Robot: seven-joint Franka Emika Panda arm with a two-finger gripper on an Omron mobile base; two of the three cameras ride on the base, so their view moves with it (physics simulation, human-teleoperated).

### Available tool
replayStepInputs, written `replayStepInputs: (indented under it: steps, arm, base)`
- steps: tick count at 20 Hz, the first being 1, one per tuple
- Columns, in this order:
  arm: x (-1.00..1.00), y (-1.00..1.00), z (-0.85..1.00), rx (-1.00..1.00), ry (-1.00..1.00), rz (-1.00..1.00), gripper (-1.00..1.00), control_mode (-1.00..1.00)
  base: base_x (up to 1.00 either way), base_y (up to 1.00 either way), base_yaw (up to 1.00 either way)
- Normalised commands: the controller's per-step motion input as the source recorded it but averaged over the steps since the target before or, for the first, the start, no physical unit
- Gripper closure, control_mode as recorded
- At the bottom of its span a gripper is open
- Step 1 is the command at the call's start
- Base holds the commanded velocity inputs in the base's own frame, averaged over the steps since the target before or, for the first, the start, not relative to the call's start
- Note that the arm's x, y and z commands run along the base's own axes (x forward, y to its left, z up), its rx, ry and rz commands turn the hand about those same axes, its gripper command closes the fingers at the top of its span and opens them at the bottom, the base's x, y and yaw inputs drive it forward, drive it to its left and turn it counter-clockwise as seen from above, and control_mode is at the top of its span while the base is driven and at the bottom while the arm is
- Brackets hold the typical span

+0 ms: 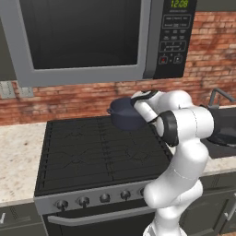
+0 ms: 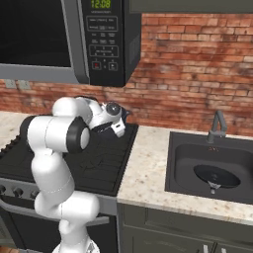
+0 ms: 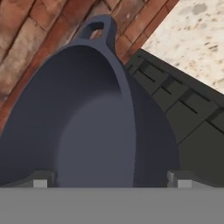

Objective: Move the pot and pan from the stove into the sink.

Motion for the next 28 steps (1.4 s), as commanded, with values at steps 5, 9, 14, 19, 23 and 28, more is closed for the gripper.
replayStepInputs:
  steps: [5,9,14,19,23,28]
  arm:
    - [0.2,0.02,-0.26,-0.02,-0.03,0.0,-1.0,-1.0]
    - [0.14,0.02,-0.16,-0.01,0.0,0.0,1.0,-1.0]
    - [0.01,0.0,-0.02,0.0,0.01,0.0,1.0,-1.0]
    - [0.0,0.0,0.0,0.0,0.0,0.0,1.0,-1.0]
    - [-0.04,0.0,0.06,0.0,0.0,0.0,1.0,-1.0]
    - [-0.12,-0.04,0.27,0.0,0.02,0.0,1.0,-1.0]
  base:
    - [0.0,0.0,0.0]
    - [0.0,0.0,0.0]
    - [0.0,0.0,0.0]
    - [0.0,0.0,0.0]
    - [0.0,0.0,0.0]
    - [0.0,0.0,0.0]
